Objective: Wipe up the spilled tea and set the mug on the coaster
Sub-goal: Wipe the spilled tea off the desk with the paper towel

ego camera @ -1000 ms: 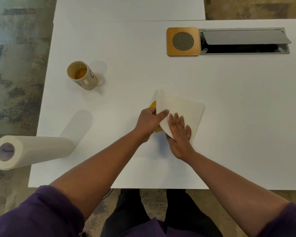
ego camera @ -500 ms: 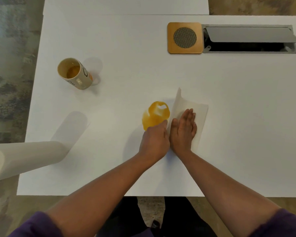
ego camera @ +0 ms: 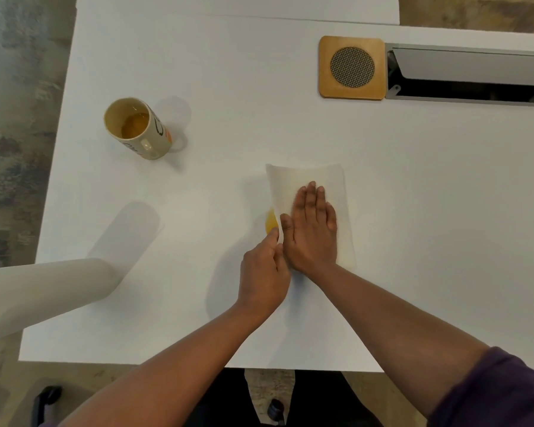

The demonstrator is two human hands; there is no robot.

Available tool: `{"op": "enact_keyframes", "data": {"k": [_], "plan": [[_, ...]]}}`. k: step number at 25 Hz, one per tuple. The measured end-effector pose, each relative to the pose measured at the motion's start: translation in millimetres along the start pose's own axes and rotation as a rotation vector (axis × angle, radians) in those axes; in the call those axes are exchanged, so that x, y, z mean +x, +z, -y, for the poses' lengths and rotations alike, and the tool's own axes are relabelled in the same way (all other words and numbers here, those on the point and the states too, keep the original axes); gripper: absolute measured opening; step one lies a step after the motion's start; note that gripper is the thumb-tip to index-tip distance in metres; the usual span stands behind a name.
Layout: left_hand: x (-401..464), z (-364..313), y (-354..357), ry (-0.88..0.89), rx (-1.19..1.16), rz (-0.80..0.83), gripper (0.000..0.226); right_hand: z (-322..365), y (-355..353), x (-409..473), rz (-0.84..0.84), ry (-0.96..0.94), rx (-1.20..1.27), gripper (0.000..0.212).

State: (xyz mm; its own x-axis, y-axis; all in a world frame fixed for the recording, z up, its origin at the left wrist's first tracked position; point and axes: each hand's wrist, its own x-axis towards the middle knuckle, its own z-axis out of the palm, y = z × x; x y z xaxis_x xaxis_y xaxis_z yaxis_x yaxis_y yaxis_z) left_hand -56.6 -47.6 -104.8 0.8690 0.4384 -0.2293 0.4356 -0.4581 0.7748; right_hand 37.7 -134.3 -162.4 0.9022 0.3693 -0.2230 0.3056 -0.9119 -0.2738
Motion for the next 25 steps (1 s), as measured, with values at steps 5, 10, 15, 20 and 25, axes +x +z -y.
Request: {"op": "enact_keyframes", "data": {"k": [5, 10, 15, 20, 25], "plan": [[-9.9, 7.3, -1.5, -0.064, -0.097, -0.018, 0.034, -3.3, 2.1, -2.2, 0.020, -0.143, -0.081, 0.069], [-14.7, 13.6, -0.9, -0.156, -0.097, -0.085, 0.020, -2.5, 5.8, -5.0, 0.021, -0.223, -0.128, 0.073], [-13.8, 21.4, -9.6, -0.424, -0.212, -0.190, 0.068, -1.5, 4.8, -6.0, 0.011, -0.246, -0.162, 0.076], [14.0, 27.8, -8.0, 0.103, 0.464, -0.037, 0.065, -5.7, 1.8, -3.1, 0.049, -0.288, -0.152, 0.070], [64.7, 38.6, 7.8, 0.266, 0.624, 0.183, 0.062, -13.5, -0.8, 3.3, 0.015, -0.317, -0.134, 0.063]]}}
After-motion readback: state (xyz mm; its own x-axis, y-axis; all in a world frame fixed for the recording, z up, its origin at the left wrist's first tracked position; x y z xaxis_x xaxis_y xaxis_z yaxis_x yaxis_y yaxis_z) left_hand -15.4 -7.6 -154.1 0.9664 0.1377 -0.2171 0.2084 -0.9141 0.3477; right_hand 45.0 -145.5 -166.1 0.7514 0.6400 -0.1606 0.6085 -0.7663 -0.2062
